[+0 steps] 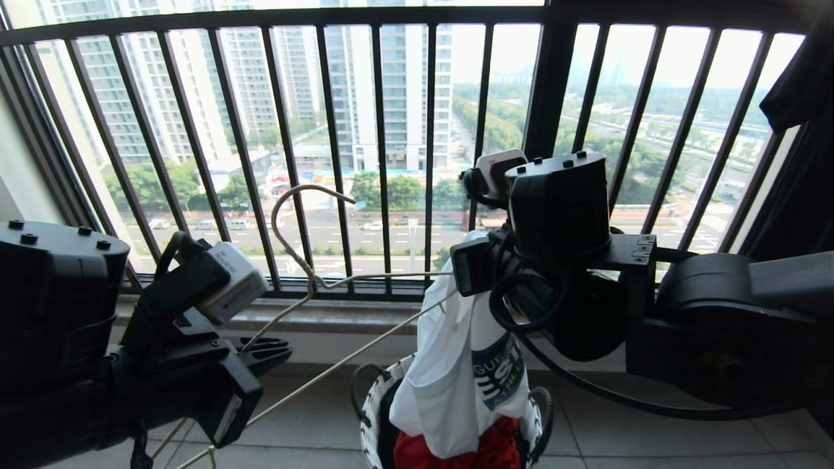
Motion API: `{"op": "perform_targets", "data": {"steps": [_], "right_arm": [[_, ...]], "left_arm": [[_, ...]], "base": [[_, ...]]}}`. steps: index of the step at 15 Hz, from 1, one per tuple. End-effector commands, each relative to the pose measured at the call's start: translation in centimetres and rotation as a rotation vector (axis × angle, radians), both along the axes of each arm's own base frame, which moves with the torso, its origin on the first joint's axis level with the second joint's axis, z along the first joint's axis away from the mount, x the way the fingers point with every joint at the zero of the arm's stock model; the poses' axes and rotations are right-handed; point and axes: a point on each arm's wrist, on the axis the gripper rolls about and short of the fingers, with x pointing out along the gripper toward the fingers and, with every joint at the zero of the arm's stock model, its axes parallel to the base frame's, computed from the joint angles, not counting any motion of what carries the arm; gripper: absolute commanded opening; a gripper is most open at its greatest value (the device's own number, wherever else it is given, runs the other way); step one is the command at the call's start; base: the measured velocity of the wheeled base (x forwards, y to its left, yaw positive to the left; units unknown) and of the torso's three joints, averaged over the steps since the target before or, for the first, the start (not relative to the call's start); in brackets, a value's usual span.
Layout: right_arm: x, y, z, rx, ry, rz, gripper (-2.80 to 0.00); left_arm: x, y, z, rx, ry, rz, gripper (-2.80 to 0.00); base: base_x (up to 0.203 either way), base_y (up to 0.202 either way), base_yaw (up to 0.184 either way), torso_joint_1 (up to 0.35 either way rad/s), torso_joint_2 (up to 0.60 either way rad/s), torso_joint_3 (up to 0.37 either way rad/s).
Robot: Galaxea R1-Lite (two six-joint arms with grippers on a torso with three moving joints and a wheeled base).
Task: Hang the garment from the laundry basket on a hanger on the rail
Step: Hang the clothes on the clothes rack
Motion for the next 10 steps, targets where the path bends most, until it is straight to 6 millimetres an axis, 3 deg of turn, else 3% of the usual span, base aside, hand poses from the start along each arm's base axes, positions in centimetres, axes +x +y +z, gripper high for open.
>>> {"op": "perform_targets", "data": {"steps": [1,10], "right_arm": [[0.3,-0.1,-0.2,-0.005,0.002,-0.01,-2.8],[1.5,-1.3,0.0,-0.005,-0.004,-0.058,-2.8]], "left_arm": [[-0.2,0.3,0.2,0.014,-0.022,0.04,-2.8],[-0.5,2.0,1.3,0.058,-0.109,0.152,-2.8]], "base": [[0.0,0.0,0.0,0.0,0.0,0.0],[0.0,0.0,0.0,0.0,0.0,0.0]]}}
